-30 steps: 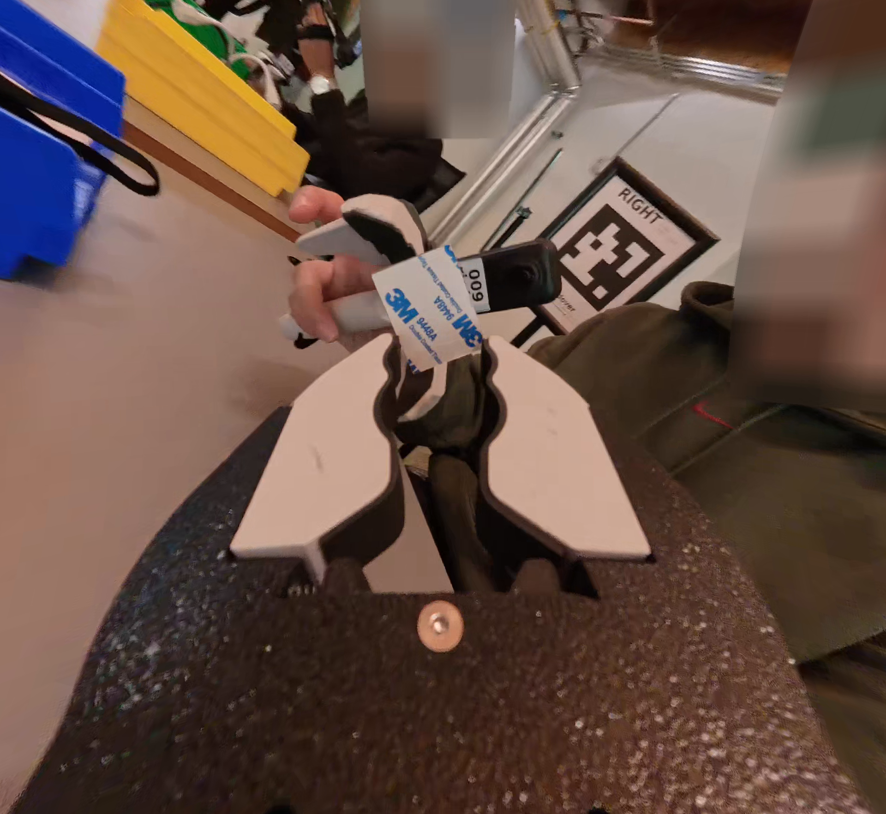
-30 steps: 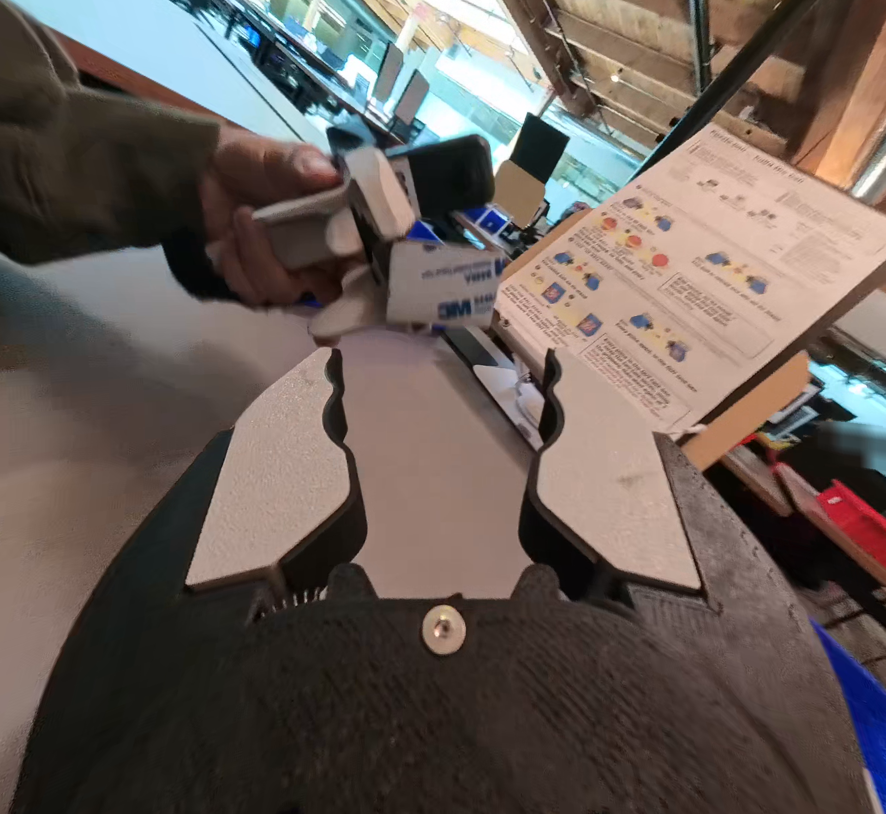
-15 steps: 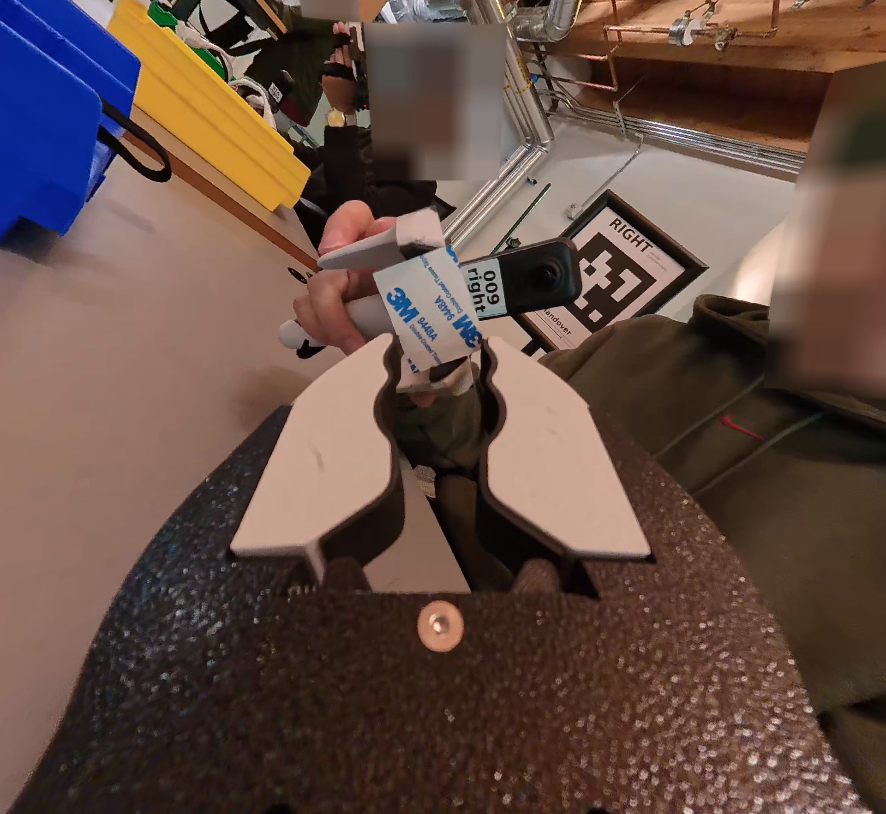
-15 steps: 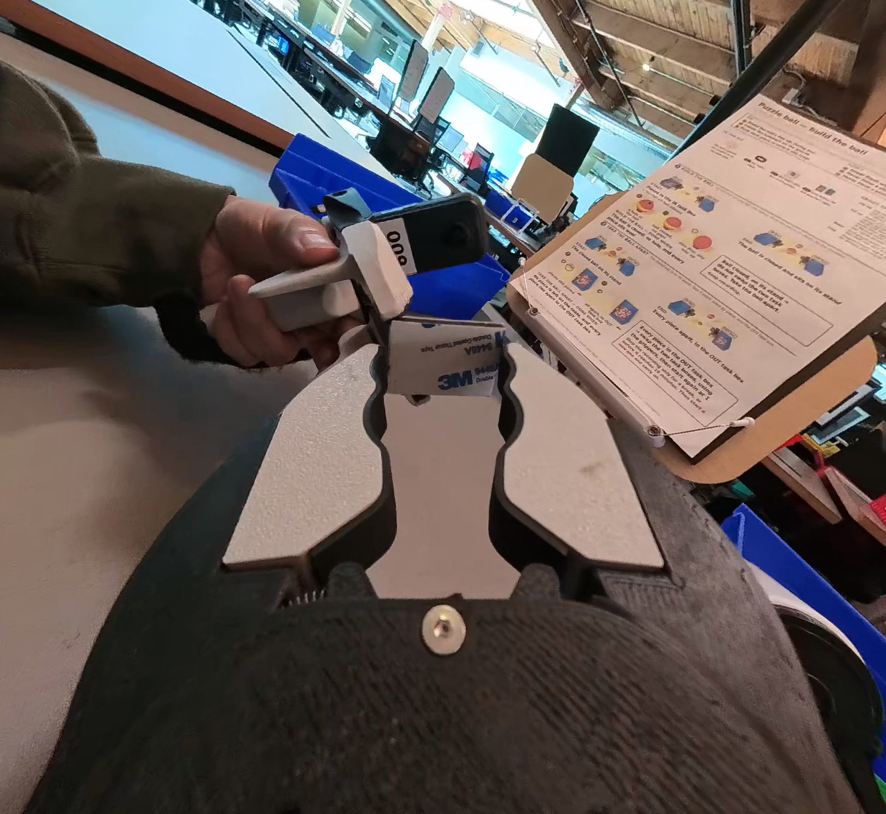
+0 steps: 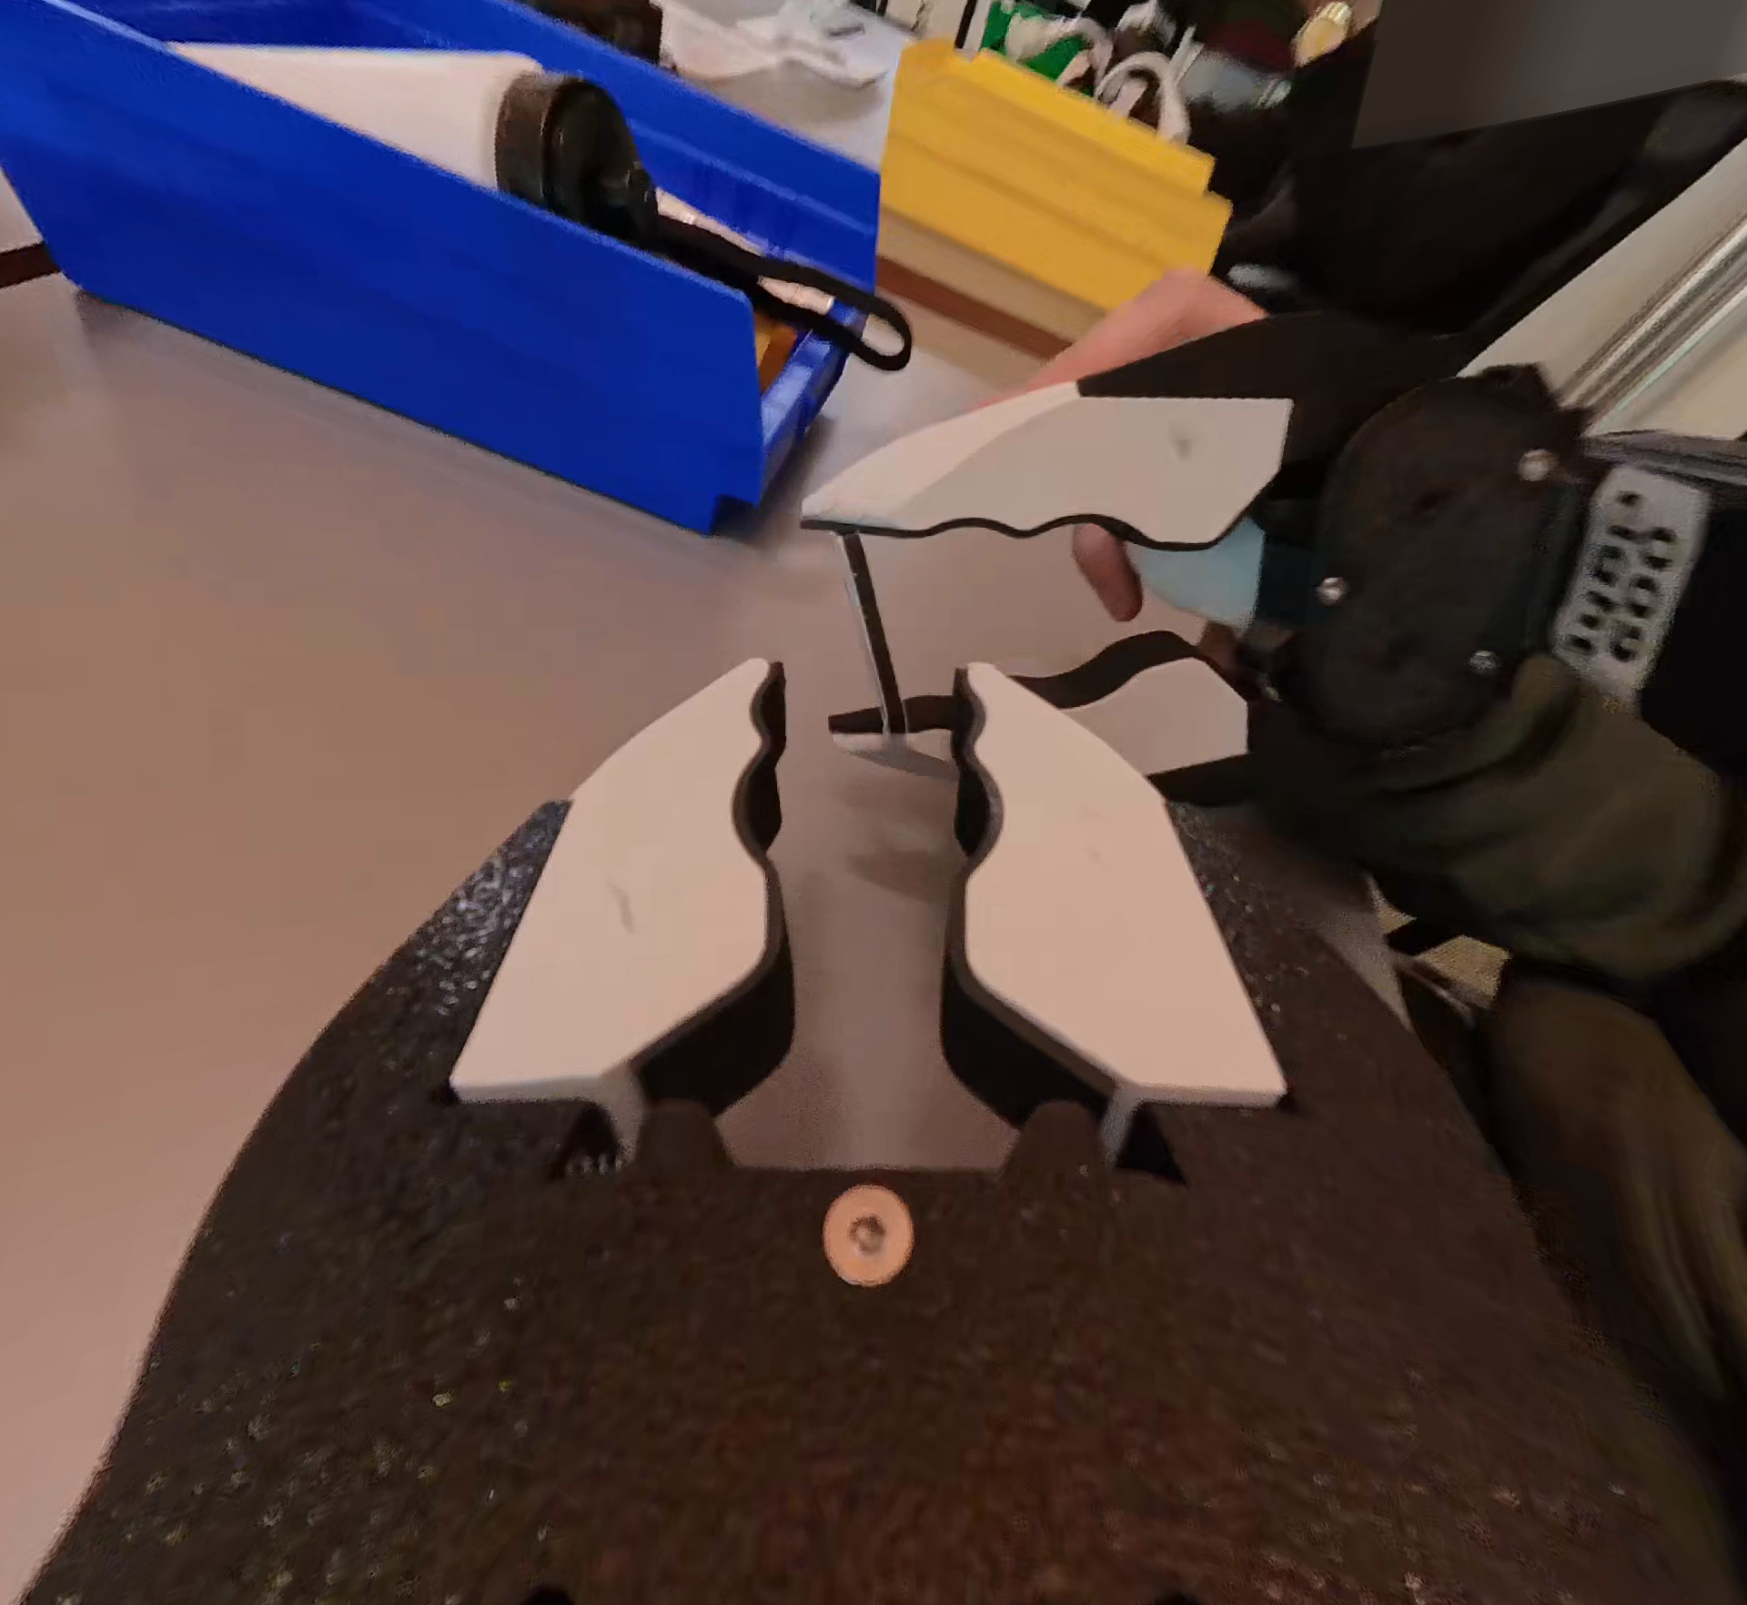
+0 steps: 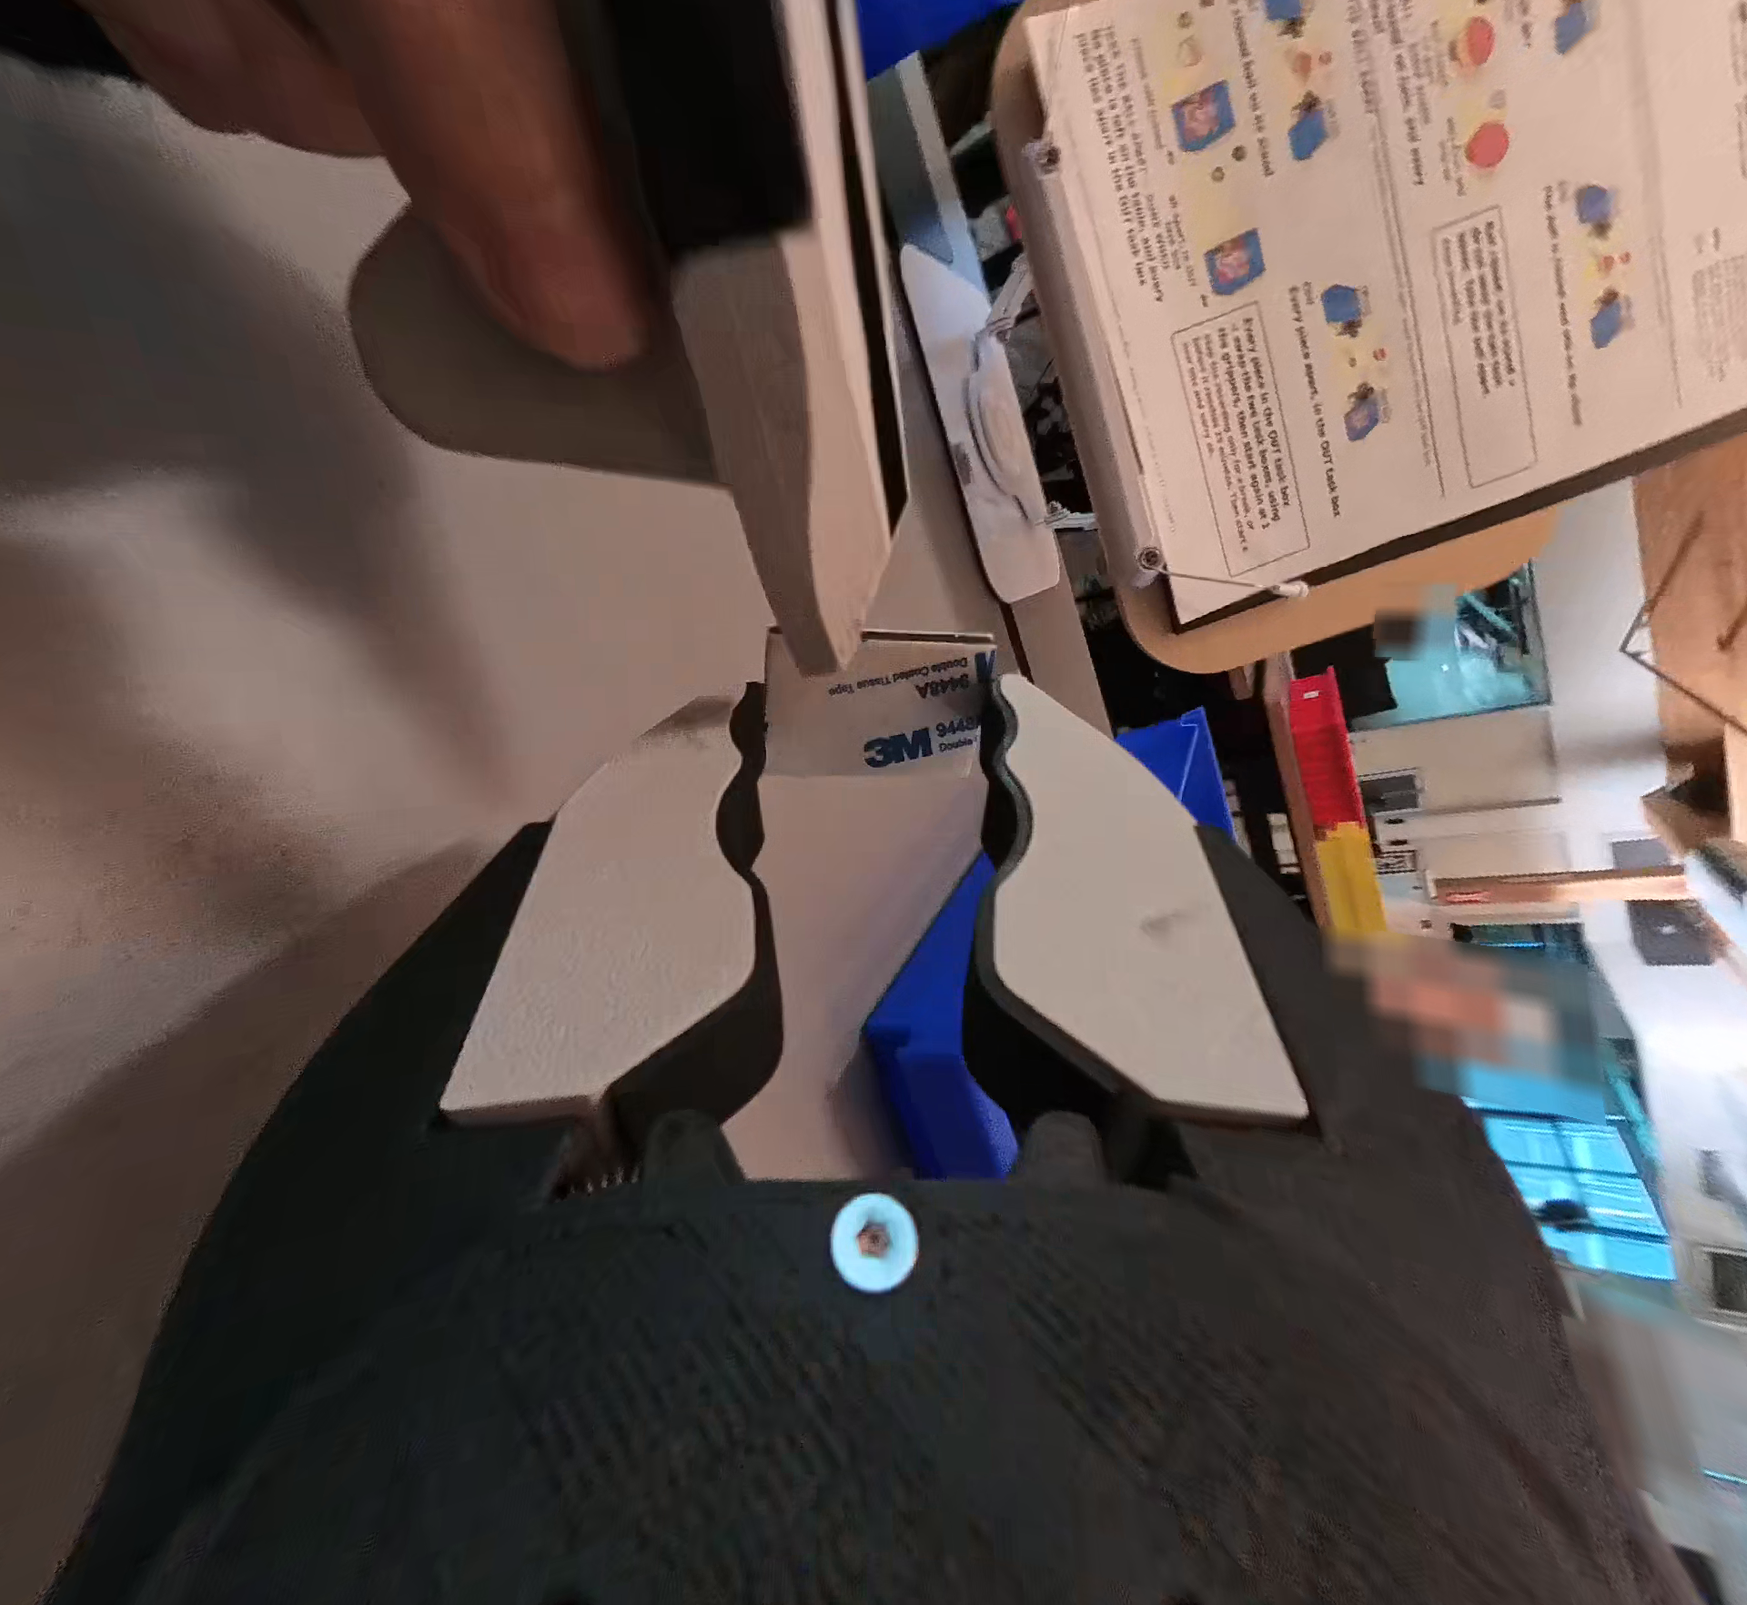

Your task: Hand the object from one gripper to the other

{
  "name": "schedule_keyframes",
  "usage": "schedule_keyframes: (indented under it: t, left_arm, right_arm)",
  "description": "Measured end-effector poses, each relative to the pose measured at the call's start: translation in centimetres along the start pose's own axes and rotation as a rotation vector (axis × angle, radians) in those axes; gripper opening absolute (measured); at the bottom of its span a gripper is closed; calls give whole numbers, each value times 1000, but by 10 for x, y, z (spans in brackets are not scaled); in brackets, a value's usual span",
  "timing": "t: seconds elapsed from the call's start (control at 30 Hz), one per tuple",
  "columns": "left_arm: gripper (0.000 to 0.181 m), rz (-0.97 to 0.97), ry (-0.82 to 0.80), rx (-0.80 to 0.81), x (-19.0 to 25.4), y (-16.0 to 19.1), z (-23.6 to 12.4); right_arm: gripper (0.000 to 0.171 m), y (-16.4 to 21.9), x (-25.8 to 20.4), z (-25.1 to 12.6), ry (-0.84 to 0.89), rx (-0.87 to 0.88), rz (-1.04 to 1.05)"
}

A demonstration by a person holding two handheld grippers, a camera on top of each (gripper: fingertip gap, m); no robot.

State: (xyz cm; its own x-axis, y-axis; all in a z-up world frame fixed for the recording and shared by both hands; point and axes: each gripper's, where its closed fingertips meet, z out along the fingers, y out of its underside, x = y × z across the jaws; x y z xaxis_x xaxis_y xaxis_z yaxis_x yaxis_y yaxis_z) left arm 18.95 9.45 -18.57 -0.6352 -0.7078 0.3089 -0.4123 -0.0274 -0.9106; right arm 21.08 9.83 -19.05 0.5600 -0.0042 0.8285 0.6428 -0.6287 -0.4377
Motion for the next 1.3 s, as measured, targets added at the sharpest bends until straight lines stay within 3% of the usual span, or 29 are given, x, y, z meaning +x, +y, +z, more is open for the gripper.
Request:
schedule_keyframes:
  t: [0.03,0.2,0.33,0.53,0.73,0.87,0.97,1.2,1.3]
  left_arm:
    - [31,10,-25,-17,-2,4,4]
    - [6,36,-53,-9,-2,5,9]
    - [4,33,6,27,-2,4,5]
    - [3,-71,190,271,-4,-16,-13]
    - [3,-182,458,485,6,-32,-37]
    - [3,-185,483,519,6,-34,-41]
    - [3,-172,484,518,7,-34,-40]
    - [3,-123,429,496,5,-30,-36]
    - [3,-104,423,505,6,-32,-37]
  right_arm:
    - [44,1,-2,1,1,-15,-27]
    - [44,-1,-9,4,-11,-25,-52]
    - [44,-6,-8,3,-25,43,20]
    - [50,-31,17,-15,-146,399,643]
    - [38,-40,25,-21,-324,585,1073]
    - [24,-46,17,-24,-413,618,1099]
    - [5,-49,16,-25,-404,630,1073]
    - [14,-44,8,-15,-369,569,1039]
    - [6,-48,9,-18,-386,591,1043]
